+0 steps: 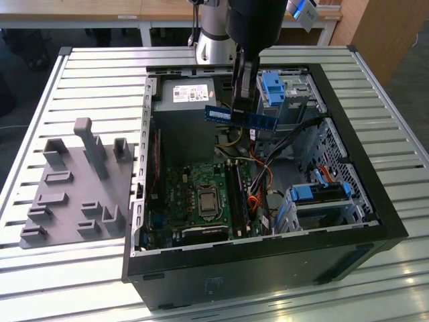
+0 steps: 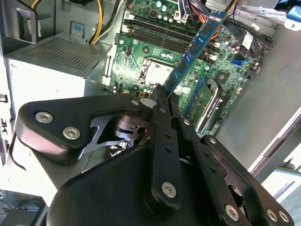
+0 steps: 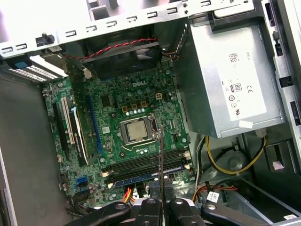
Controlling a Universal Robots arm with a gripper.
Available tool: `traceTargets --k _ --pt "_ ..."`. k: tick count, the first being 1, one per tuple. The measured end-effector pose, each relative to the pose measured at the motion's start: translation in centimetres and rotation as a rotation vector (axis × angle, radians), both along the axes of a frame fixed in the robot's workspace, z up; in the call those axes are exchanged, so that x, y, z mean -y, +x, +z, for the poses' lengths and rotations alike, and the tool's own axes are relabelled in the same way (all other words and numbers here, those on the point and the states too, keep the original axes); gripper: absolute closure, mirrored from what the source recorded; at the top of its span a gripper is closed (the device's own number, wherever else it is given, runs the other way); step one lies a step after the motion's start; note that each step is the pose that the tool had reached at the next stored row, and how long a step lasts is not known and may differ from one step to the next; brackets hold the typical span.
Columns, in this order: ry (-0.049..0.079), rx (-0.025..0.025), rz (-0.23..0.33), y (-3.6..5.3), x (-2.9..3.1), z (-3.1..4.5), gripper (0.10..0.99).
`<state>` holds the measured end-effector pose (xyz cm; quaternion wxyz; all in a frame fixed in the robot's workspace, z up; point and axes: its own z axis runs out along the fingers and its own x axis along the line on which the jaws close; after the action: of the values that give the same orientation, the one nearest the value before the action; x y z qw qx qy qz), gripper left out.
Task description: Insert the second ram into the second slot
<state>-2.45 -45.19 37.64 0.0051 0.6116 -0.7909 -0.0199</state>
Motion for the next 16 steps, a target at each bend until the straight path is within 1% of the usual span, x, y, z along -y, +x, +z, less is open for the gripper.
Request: traceTargets --k 16 --pt "0.0 0.0 -0.029 0.0 0.0 0.0 0.949"
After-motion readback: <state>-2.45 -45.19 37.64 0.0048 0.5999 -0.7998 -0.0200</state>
